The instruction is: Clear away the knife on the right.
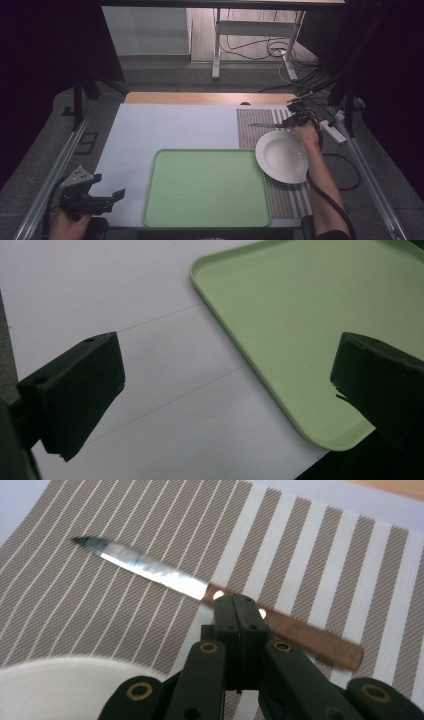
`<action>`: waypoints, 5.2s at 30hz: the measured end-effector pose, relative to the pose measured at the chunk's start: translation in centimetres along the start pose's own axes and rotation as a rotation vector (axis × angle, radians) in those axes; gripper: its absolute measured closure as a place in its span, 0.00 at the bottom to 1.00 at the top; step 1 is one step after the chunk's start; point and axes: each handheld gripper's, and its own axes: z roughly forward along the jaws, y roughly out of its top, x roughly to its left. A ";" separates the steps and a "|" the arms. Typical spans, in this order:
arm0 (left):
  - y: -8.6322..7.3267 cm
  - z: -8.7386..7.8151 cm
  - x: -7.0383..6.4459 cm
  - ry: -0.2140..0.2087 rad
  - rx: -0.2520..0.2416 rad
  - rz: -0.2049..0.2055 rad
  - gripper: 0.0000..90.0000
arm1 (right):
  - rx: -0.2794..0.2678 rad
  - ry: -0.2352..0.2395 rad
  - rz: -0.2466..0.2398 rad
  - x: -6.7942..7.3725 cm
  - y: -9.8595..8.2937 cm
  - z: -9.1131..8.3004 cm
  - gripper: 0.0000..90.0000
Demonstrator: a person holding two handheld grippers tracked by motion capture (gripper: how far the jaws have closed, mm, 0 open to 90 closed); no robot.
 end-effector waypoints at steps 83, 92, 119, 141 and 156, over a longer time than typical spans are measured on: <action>0.0 0.1 -0.5 0.022 0.016 0.038 0.01 | 0.030 -0.023 -0.045 -4.0 -0.5 -2.4 0.86; 0.0 0.1 -0.5 0.022 0.016 0.039 0.01 | 0.016 0.046 -0.067 -2.5 -0.7 -4.2 0.86; -0.1 -0.1 -0.4 0.015 -0.003 0.029 0.01 | 0.007 0.144 -0.164 7.0 -4.1 -6.4 0.86; -0.5 -0.8 0.8 -0.032 -0.079 -0.064 0.00 | 0.016 0.238 -0.290 15.2 -8.8 -8.9 0.86; -0.5 -0.7 0.7 -0.030 -0.068 -0.053 0.00 | 0.116 0.256 -0.331 19.1 -12.3 -7.9 0.86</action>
